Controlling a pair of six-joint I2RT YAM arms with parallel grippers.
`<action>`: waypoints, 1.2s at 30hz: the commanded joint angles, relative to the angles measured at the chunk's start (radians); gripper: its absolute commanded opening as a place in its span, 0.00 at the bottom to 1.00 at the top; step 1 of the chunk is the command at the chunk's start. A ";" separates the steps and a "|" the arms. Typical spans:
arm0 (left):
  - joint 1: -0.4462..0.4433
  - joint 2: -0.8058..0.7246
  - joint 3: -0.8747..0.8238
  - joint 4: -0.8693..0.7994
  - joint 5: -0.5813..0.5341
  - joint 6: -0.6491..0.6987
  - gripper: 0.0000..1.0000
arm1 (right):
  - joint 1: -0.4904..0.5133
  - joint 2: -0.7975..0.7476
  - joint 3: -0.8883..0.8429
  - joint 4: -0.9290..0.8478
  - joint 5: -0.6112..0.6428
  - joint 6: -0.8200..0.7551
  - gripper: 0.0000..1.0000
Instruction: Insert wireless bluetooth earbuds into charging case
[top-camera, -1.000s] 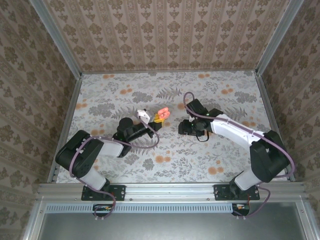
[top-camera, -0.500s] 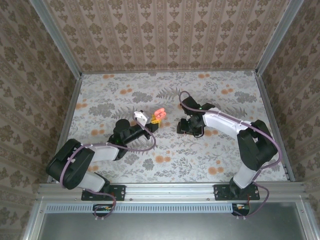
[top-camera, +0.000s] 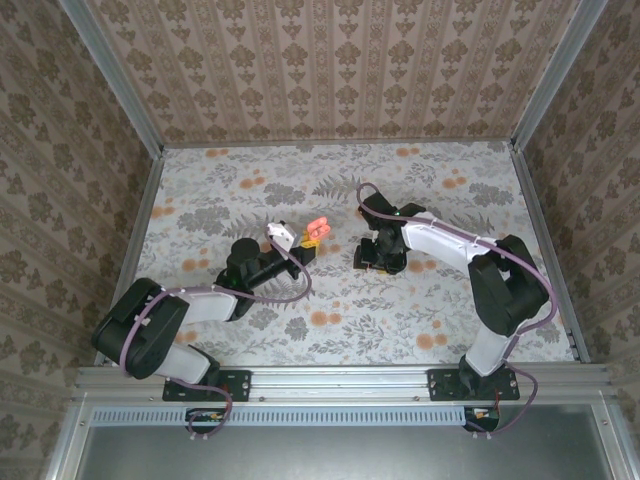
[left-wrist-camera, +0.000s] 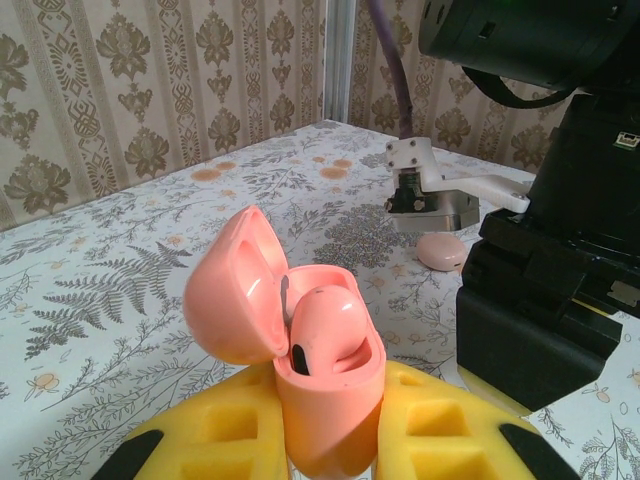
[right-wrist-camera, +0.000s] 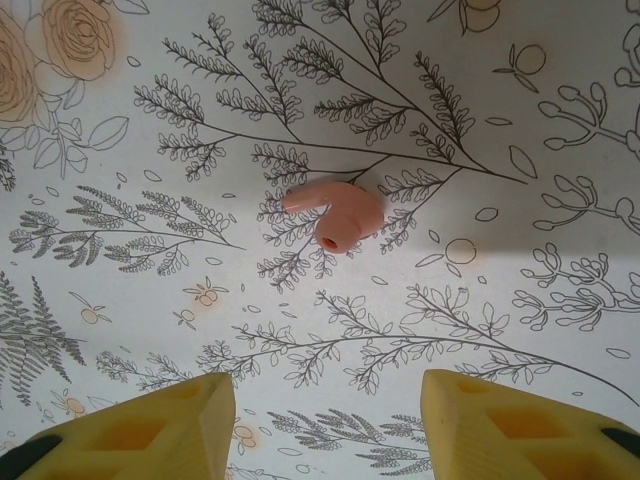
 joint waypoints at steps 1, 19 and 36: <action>0.005 -0.016 -0.012 0.018 -0.010 0.018 0.00 | -0.004 0.027 0.033 -0.042 -0.025 0.015 0.53; 0.005 0.026 -0.012 0.062 -0.008 0.002 0.00 | -0.010 0.093 0.049 -0.022 -0.018 0.022 0.47; 0.007 0.028 -0.017 0.067 -0.016 0.001 0.00 | -0.044 0.181 0.069 0.102 -0.054 0.015 0.37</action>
